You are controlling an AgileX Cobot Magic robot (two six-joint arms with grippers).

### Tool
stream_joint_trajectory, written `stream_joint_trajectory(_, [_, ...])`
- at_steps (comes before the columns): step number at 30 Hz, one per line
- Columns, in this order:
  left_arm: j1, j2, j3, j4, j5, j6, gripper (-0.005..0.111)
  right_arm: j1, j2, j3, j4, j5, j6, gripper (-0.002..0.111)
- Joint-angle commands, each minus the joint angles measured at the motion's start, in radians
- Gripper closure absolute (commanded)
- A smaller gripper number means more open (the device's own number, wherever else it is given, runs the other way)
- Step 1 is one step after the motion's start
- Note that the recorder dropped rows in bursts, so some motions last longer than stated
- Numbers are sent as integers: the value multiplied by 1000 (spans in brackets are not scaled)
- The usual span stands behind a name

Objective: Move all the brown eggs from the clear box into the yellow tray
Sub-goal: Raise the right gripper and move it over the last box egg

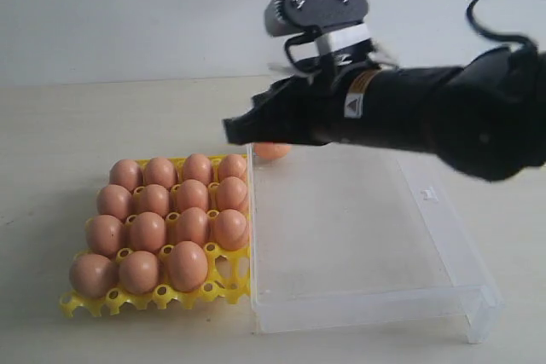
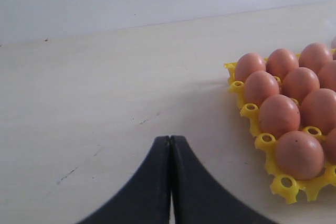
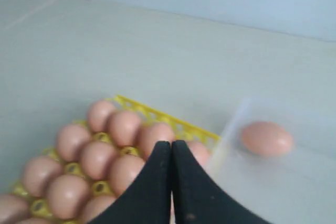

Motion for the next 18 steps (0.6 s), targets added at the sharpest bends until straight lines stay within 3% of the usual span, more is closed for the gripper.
stream_joint_trajectory(1, [-1,-6,-5,-4,-8,-6,107,-136,38,-118,89,297,-32,108])
stream_joint_trajectory(6, [-1,-6,-5,-4,-8,-6,107,-219,211,-316,92,500,-42,107])
stream_joint_trajectory(8, [-1,-6,-5,-4,-8,-3,107,-235,287,-394,120,570,-68,100])
stream_joint_trajectory(13, [-1,-6,-5,-4,-8,-3,107,-221,420,-542,111,798,-764,73])
stream_joint_trajectory(18, [-1,-6,-5,-4,-8,-5,107,-204,454,-551,205,672,-1138,50])
